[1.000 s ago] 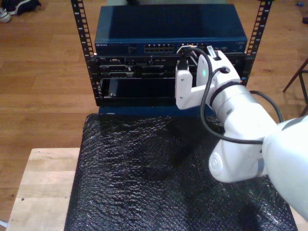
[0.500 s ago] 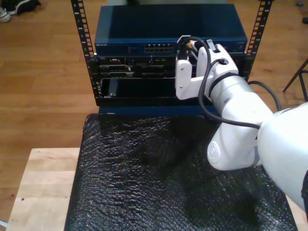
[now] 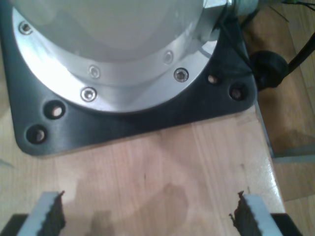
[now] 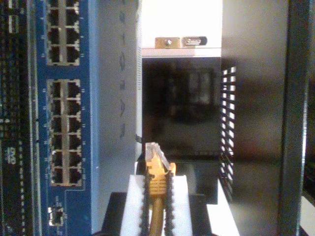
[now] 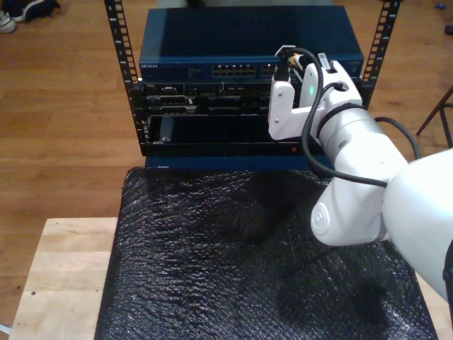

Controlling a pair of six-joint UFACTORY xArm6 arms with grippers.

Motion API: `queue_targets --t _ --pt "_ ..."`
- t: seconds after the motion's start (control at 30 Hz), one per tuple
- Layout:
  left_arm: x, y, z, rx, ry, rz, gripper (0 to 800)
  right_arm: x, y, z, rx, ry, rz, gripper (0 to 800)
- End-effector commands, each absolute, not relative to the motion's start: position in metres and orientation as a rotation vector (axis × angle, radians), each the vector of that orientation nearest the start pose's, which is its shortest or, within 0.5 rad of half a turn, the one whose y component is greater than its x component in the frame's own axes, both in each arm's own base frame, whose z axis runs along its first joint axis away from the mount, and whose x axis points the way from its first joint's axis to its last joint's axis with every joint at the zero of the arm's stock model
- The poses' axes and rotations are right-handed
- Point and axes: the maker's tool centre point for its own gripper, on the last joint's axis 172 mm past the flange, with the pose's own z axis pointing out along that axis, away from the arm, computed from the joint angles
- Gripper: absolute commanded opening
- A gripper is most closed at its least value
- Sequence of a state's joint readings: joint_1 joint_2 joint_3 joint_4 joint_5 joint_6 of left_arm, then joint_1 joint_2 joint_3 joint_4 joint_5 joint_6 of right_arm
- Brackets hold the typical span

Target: Grab the cable and plug it in

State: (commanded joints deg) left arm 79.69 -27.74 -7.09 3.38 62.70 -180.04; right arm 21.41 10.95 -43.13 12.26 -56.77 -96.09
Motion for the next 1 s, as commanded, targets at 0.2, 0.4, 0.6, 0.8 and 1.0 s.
queue_targets --t 0.2,0.4,0.6,0.8,1.0 --pt "0.009 0.116 0.034 -2.194 2.737 -0.496 800 0.613 0.156 0.329 1.146 1.327 1.312 0" --pt "0.009 0.116 0.034 -2.193 2.739 -0.497 800 0.615 0.143 0.335 1.113 1.261 1.316 0" --pt "0.009 0.116 0.034 -2.195 2.738 -0.498 800 0.615 0.133 0.33 1.14 1.227 1.299 0" --pt "0.009 0.116 0.034 -2.194 2.737 -0.496 800 0.612 0.126 0.332 1.16 1.18 1.291 0" --pt "0.009 0.116 0.034 -2.194 2.737 -0.496 800 0.605 0.124 0.327 1.17 1.119 1.283 0"
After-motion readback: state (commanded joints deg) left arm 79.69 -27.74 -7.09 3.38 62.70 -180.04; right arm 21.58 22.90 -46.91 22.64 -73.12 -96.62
